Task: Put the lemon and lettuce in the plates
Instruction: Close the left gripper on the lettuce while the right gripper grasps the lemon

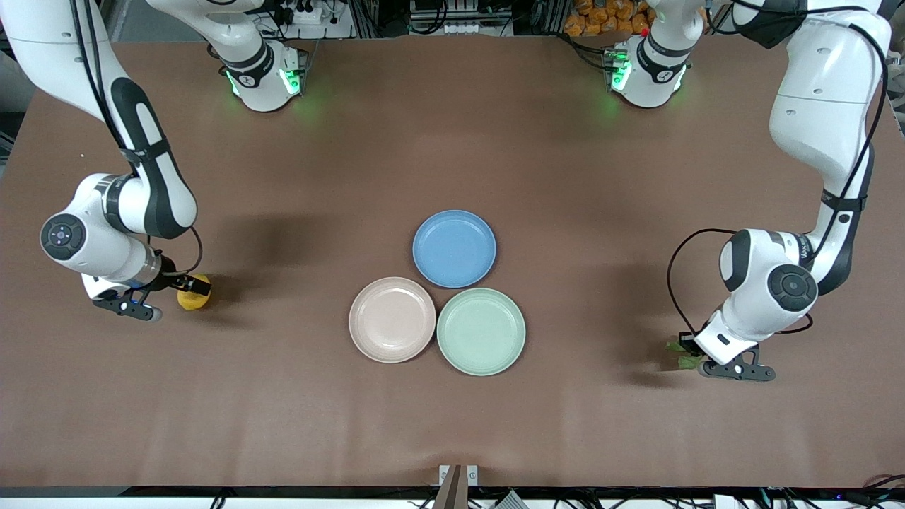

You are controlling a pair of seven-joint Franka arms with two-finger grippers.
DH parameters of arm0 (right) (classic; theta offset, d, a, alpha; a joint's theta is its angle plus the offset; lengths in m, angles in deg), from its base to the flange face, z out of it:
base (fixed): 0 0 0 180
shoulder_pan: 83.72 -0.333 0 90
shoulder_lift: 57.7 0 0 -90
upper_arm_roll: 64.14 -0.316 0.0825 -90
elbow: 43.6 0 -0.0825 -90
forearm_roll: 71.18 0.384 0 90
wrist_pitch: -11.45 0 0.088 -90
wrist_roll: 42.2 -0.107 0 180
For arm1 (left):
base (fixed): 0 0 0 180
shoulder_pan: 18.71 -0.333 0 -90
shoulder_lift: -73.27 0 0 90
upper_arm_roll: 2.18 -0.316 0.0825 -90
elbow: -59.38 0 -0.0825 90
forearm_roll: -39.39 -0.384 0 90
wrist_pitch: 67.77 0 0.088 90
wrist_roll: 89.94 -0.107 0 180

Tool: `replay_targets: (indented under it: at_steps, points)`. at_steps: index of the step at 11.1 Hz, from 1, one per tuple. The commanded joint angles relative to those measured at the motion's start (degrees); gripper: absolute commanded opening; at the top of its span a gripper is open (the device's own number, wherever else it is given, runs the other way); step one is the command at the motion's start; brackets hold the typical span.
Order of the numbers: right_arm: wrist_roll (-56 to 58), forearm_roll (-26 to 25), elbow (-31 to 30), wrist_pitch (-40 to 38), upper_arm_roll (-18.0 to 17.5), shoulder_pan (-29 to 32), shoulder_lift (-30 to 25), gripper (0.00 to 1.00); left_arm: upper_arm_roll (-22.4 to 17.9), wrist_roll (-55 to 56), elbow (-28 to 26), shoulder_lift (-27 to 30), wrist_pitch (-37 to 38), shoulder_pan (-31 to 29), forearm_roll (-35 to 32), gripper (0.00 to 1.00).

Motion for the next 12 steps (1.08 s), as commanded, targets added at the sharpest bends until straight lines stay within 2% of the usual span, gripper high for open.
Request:
replay_targets:
  at_steps: [1,6,9,12]
  points:
    - [1.09,0.03,1.54,1.40,-0.59,1.16,2.68,1.00,3.07,-0.76,-1.20,4.54,1.89,0.06,-1.27,0.00]
    - [1.00,0.20,2.06,4.22,-0.59,1.34,5.93,1.00,9.75,3.09,-0.94,8.06,5.58,0.06,-0.30,0.00]
    - [1.09,2.66,2.59,4.22,-0.59,1.43,6.99,1.00,13.10,7.15,-0.85,8.16,5.59,0.15,-0.48,0.00]
    - [1.35,2.84,2.77,4.84,-0.59,1.51,7.78,1.00,16.00,10.92,-0.76,7.98,5.59,1.02,-0.48,0.00]
